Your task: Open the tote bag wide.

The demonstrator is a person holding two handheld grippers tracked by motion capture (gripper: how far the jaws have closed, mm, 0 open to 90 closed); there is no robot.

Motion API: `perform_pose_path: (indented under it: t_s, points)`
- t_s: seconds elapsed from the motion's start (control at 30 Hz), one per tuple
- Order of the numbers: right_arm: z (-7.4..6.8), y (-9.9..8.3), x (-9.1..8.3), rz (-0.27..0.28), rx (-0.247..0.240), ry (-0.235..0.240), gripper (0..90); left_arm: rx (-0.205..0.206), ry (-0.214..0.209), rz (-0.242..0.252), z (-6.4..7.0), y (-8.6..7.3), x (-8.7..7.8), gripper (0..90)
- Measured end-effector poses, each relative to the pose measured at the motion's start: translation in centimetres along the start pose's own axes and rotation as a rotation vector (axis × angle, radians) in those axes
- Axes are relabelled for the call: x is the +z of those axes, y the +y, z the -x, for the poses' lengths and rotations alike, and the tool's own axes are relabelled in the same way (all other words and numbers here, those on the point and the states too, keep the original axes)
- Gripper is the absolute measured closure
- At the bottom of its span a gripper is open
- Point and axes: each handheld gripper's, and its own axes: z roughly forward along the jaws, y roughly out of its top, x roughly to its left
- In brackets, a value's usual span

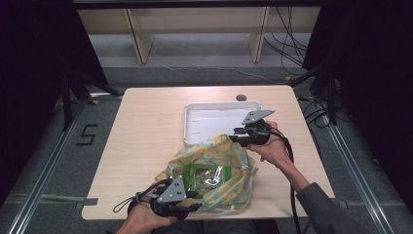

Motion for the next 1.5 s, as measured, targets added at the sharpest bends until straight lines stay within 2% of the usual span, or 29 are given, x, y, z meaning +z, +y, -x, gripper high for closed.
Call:
perform_pose_path:
  t_s: [0.1,0.13,0.17,0.2,0.23,0.3,0.33,0.37,0.4,0.43,0.5,0.53,0.6,0.7,0.8,0.83,0.87,0.93,1.0,1.03,1.1,1.17,1.23,1.3,1.33,1.37,1.4,1.47,1.5]
  points:
    - [-1.8,0.0,-1.6,0.021,-0.016,0.072,56.6,-0.027,0.059,0.024,-1.0,1.2,-0.4,56.8]
    - [-2.4,-0.1,-2.0,0.023,-0.033,0.087,55.9,-0.026,0.089,0.021,-1.6,1.5,-0.5,55.6]
    - [-2.4,-0.1,-2.0,0.023,-0.033,0.087,55.9,-0.026,0.089,0.021,-1.6,1.5,-0.5,53.3]
    - [-3.2,-0.5,-2.5,0.033,-0.036,0.132,54.4,-0.037,0.137,0.009,-2.8,1.9,-0.6,51.8]
    - [-3.6,-0.7,-2.5,0.033,-0.026,0.150,53.4,-0.026,0.169,0.008,-3.6,2.0,-0.7,50.1]
    - [-4.4,-1.3,-2.7,0.018,-0.052,0.196,52.0,-0.048,0.229,-0.005,-4.7,2.1,-0.6,46.9]
    - [-4.9,-1.7,-2.7,0.005,-0.044,0.209,50.8,-0.035,0.260,-0.015,-5.3,2.1,-0.5,45.4]
    - [-5.3,-2.0,-2.5,0.000,-0.067,0.233,49.6,-0.035,0.260,-0.015,-5.3,2.1,-0.5,42.7]
    - [-5.8,-2.3,-2.5,-0.015,-0.071,0.241,48.5,-0.034,0.308,-0.044,-6.3,2.2,-0.4,39.9]
    - [-6.3,-2.6,-2.4,-0.035,-0.078,0.263,47.4,-0.036,0.323,-0.049,-6.7,2.2,-0.2,38.3]
    - [-7.1,-3.0,-2.1,-0.062,-0.096,0.294,46.0,-0.031,0.323,-0.068,-7.4,2.3,0.2,37.5]
    - [-7.7,-3.3,-1.9,-0.072,-0.102,0.312,45.3,-0.056,0.309,-0.082,-7.6,2.2,0.7,37.5]
    - [-8.4,-3.6,-1.4,-0.099,-0.131,0.339,43.7,-0.069,0.302,-0.104,-8.4,2.0,1.3,37.9]
    - [-9.5,-4.1,-0.7,-0.138,-0.152,0.379,41.0,-0.067,0.268,-0.145,-9.5,1.8,2.1,46.1]
    - [-10.3,-4.5,0.1,-0.176,-0.172,0.387,41.1,-0.090,0.257,-0.154,-10.2,1.7,2.9,56.3]
    - [-10.7,-4.7,0.3,-0.204,-0.145,0.387,41.7,-0.094,0.255,-0.158,-10.4,1.6,3.0,60.7]
    - [-10.8,-4.9,0.6,-0.222,-0.166,0.381,42.9,-0.098,0.254,-0.158,-10.6,1.6,3.2,64.6]
    - [-11.0,-5.2,1.3,-0.250,-0.202,0.379,51.6,-0.102,0.256,-0.167,-11.1,1.5,3.4,73.7]
    - [-11.1,-5.5,1.7,-0.284,-0.250,0.386,69.0,-0.111,0.267,-0.173,-11.5,1.2,3.6,80.2]
    - [-11.0,-5.6,1.9,-0.293,-0.283,0.415,76.5,-0.111,0.267,-0.173,-11.5,1.2,3.6,83.2]
    - [-11.1,-5.9,1.7,-0.314,-0.316,0.430,86.2,-0.142,0.290,-0.182,-12.5,0.7,3.8,87.8]
    - [-11.3,-6.1,1.6,-0.331,-0.327,0.445,88.6,-0.156,0.294,-0.184,-12.9,0.5,3.9,88.5]
    - [-11.7,-6.8,1.3,-0.355,-0.349,0.464,90.0,-0.195,0.304,-0.200,-13.9,-0.2,4.6,88.8]
    - [-12.1,-7.3,1.3,-0.382,-0.340,0.476,90.0,-0.201,0.308,-0.216,-14.4,-0.7,5.2,88.8]
    - [-12.2,-7.5,1.5,-0.381,-0.361,0.485,90.0,-0.220,0.305,-0.223,-14.6,-0.9,5.5,88.9]
    - [-12.4,-7.7,1.7,-0.385,-0.378,0.491,90.0,-0.216,0.306,-0.232,-14.8,-1.1,5.8,88.9]
    - [-12.6,-7.8,1.7,-0.402,-0.362,0.489,90.0,-0.229,0.305,-0.239,-14.9,-1.4,6.1,88.9]
    - [-12.8,-7.9,1.9,-0.411,-0.357,0.476,90.0,-0.211,0.299,-0.263,-14.9,-1.8,6.5,88.8]
    - [-12.7,-7.9,2.1,-0.411,-0.374,0.490,90.0,-0.211,0.299,-0.263,-14.9,-1.8,6.5,88.6]
